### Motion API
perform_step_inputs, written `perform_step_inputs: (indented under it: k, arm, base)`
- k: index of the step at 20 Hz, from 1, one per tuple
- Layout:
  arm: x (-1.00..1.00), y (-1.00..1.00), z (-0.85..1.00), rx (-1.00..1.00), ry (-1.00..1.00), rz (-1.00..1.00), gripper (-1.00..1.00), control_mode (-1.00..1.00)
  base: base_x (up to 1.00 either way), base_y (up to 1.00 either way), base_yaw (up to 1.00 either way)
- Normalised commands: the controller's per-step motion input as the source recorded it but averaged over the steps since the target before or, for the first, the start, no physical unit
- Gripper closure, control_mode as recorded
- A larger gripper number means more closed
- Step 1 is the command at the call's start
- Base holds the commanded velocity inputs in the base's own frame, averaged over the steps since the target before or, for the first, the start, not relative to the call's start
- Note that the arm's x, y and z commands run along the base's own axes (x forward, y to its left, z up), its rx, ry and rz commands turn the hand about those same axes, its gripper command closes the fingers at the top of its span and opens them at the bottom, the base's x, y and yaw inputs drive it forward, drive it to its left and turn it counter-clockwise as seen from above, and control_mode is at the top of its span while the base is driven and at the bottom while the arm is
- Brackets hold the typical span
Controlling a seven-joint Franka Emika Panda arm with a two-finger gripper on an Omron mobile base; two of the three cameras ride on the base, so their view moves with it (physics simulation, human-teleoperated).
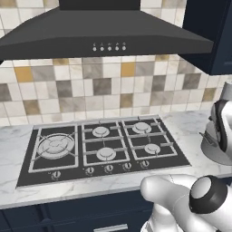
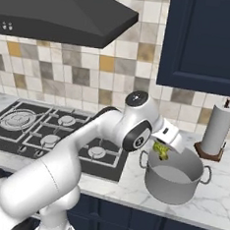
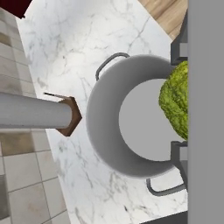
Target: Turn on the sink faucet. Then move the broccoli from the counter to the sink. Turn off the sink. Move the vegetable from the sink to the pot next to the stove. Finally move the pot to the front left burner.
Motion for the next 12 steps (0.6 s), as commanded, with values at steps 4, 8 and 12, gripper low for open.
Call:
perform_step_inputs:
  k: [4, 8, 12]
  arm:
    - [0.0, -0.12, 0.0, 0.0, 0.0, 0.0, 1.0, -1.0]
    - [0.0, 0.0, 0.0, 0.0, 0.0, 0.0, 1.0, -1.0]
    - [0.0, -0.03, 0.0, 0.0, 0.0, 0.0, 1.0, -1.0]
  base:
    - [0.0, 0.0, 0.0]
    - [0.0, 0.0, 0.0]
    - [0.0, 0.0, 0.0]
